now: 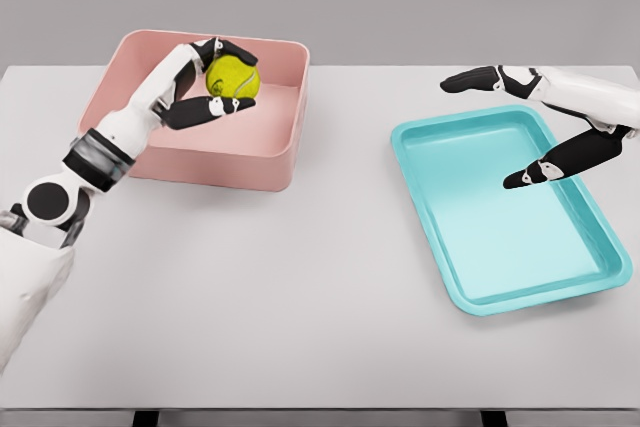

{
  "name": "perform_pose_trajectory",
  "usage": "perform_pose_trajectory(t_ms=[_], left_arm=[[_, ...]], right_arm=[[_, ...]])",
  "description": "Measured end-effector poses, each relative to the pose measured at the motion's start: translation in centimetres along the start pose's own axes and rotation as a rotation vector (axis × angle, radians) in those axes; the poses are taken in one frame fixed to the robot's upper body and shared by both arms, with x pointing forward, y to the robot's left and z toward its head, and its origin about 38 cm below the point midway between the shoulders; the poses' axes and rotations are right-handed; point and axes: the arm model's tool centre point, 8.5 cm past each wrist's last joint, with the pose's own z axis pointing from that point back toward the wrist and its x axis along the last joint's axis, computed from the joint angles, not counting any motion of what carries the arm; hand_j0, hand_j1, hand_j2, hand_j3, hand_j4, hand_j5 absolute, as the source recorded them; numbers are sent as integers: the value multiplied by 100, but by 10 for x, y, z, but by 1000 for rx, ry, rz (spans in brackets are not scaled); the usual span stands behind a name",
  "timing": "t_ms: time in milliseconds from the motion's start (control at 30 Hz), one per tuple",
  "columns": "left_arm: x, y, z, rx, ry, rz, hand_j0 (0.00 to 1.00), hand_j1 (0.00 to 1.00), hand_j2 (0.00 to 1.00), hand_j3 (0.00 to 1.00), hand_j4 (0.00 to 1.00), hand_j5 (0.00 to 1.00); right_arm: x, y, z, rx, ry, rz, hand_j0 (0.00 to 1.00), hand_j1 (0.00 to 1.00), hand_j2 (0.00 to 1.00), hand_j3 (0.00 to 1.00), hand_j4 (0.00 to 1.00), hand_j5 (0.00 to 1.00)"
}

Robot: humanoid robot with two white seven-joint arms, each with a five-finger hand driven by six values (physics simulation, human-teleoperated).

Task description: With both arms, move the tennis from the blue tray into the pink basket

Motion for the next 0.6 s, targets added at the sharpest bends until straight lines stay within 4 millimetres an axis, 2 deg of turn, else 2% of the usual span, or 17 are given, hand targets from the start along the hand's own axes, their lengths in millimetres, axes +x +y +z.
perform_pose_trajectory(t_ms=[333, 500, 533, 600], left_arm=[[-21, 19, -14, 43, 77, 12, 49, 49, 49, 49, 49, 49], [-37, 22, -13, 58, 123, 26, 50, 50, 50, 50, 50, 50], [-39, 23, -13, 60, 128, 26, 54, 54, 54, 54, 54, 54], [-40, 23, -13, 61, 132, 24, 73, 73, 73, 73, 73, 73]], right_arm=[[-1, 1, 0, 1, 1, -3, 100, 100, 100, 100, 100, 100], [-1, 2, -1, 2, -2, -6, 100, 100, 100, 100, 100, 100], [-1, 2, -1, 2, -3, -7, 100, 100, 100, 100, 100, 100], [-1, 3, -2, 2, -4, -8, 100, 100, 100, 100, 100, 100]])
